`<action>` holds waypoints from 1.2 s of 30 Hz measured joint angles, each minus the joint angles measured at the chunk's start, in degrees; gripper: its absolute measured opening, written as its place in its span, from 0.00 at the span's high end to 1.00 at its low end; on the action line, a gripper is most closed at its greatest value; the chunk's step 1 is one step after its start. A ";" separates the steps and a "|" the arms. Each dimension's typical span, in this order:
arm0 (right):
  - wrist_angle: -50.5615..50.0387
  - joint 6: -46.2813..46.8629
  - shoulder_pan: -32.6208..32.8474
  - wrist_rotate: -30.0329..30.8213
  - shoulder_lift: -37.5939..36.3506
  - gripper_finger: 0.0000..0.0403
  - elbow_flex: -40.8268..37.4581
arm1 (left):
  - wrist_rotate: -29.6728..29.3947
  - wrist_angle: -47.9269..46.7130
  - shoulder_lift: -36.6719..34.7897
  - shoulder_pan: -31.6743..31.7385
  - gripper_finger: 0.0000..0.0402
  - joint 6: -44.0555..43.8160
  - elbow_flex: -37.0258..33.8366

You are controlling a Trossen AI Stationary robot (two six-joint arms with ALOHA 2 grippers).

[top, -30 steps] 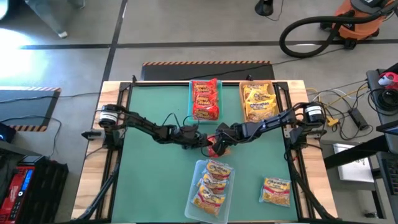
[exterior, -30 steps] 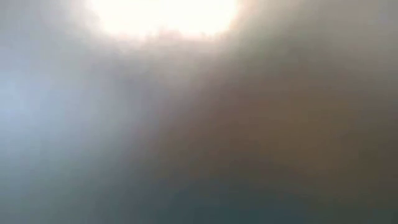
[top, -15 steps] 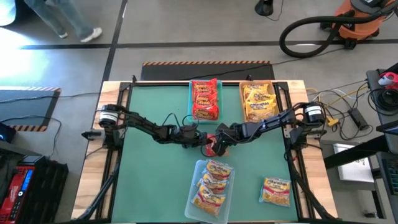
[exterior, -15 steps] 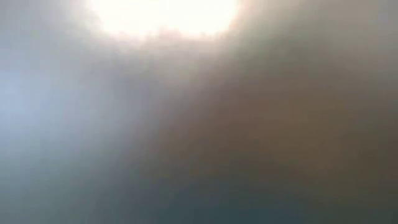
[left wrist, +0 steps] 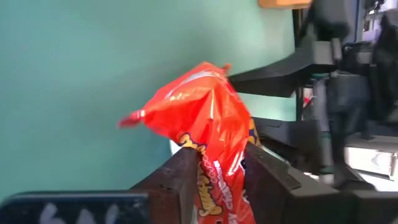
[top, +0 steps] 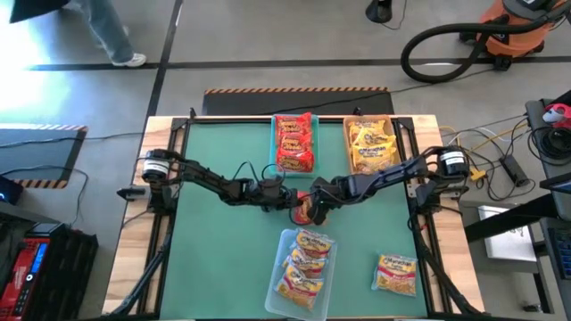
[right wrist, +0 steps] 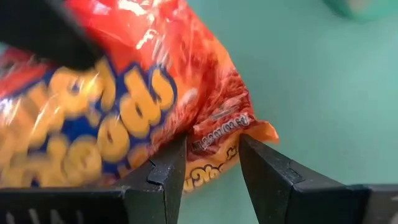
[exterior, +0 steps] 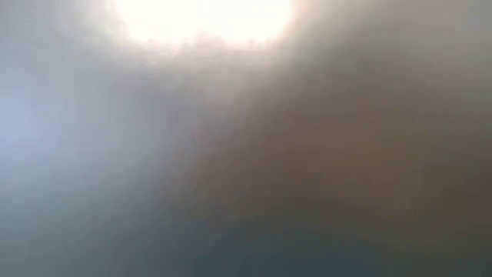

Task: Sort Maruchan noodles
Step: Put the red noodle pack into the green bin

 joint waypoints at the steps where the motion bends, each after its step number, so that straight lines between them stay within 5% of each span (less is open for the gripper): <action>1: -1.66 -0.05 0.00 -0.81 -0.60 0.66 0.34 | 0.16 -0.06 0.00 0.00 0.77 0.08 0.00; 19: -18.34 -3.26 0.02 -0.99 -12.58 0.66 1.85 | 4.50 1.69 -2.10 1.89 0.81 5.61 -0.13; 36: -29.99 -7.77 0.05 -1.23 -14.35 0.66 1.72 | 5.43 2.51 -7.09 11.22 0.81 16.18 3.51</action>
